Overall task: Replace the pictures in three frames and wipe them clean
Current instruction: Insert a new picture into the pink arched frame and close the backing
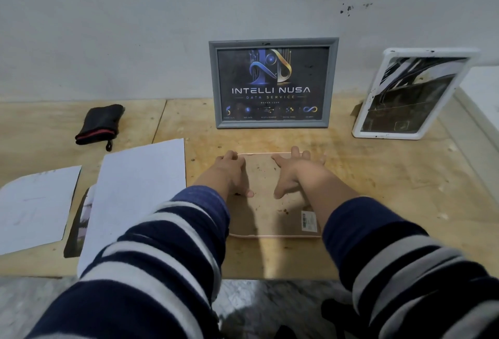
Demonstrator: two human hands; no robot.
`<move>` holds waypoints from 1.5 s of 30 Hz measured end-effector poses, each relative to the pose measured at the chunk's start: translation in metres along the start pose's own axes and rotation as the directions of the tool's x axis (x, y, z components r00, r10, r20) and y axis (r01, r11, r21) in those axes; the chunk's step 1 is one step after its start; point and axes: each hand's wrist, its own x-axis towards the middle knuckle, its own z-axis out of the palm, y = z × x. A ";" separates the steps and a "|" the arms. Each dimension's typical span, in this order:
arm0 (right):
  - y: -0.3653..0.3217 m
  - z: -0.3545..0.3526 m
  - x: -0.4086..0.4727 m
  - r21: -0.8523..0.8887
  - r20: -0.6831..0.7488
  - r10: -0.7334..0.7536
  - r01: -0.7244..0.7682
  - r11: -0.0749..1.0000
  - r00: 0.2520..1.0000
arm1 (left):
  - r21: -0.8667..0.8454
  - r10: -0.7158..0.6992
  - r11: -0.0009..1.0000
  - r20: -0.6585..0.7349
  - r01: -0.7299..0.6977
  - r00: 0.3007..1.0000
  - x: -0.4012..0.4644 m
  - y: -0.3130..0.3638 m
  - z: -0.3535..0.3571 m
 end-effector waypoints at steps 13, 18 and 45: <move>-0.016 0.010 -0.004 0.043 -0.042 0.066 -0.064 0.997 0.997 | -0.312 -0.012 0.948 -0.252 -0.069 0.968 -0.011 -0.018 0.039; -0.031 0.023 -0.019 0.043 -0.100 -0.001 0.006 0.999 0.995 | -0.110 -0.017 0.994 -0.238 -0.010 0.971 -0.037 -0.034 0.038; -0.022 0.077 -0.041 0.347 -0.260 -0.044 0.136 0.928 0.965 | -0.249 -0.225 0.953 -0.207 0.170 0.952 -0.066 -0.041 0.055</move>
